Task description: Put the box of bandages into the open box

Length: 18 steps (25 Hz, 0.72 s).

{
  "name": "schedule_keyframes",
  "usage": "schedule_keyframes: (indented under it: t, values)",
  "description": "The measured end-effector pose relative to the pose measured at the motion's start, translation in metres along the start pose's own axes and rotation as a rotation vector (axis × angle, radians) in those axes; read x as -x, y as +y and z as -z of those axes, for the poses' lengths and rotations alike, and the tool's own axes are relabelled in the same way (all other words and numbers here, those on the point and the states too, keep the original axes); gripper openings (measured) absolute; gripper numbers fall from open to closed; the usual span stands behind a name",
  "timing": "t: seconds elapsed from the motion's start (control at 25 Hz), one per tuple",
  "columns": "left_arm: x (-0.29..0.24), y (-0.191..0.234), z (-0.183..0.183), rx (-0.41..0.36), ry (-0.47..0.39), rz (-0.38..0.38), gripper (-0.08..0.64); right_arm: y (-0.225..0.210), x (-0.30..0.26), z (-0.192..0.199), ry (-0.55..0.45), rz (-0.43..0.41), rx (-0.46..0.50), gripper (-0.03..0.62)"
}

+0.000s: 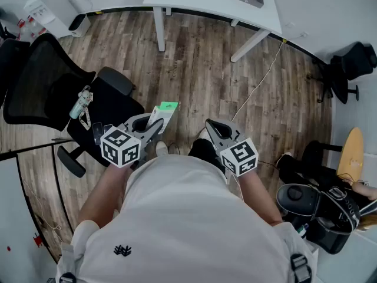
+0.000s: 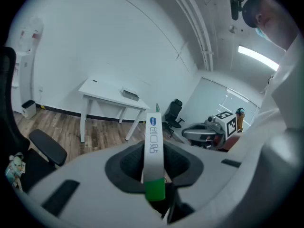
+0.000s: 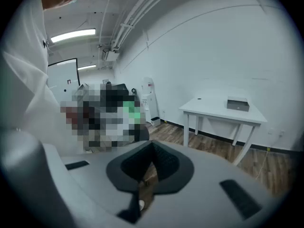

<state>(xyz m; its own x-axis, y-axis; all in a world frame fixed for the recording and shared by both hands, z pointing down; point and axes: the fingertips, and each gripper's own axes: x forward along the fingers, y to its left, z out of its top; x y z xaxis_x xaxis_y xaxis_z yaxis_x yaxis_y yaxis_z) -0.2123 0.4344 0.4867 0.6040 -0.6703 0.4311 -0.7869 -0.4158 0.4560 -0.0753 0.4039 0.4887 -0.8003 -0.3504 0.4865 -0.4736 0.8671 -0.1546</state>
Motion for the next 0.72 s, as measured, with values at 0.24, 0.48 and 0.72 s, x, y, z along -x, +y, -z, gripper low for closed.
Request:
schedule_keyframes:
  t: [0.24,0.48,0.72]
  values:
    - [-0.014,0.008,-0.001,-0.003,0.037,-0.003,0.089,-0.003,0.001,0.004,0.022,-0.013,-0.010,0.005]
    - [-0.052,-0.007,-0.032,-0.009,0.021,0.025,0.089,-0.047,0.004,-0.007,0.008,0.002,-0.016,0.005]
    - [-0.085,-0.006,-0.057,-0.051,0.048,0.012,0.089,-0.086,0.001,-0.023,-0.035,-0.002,-0.002,0.005]
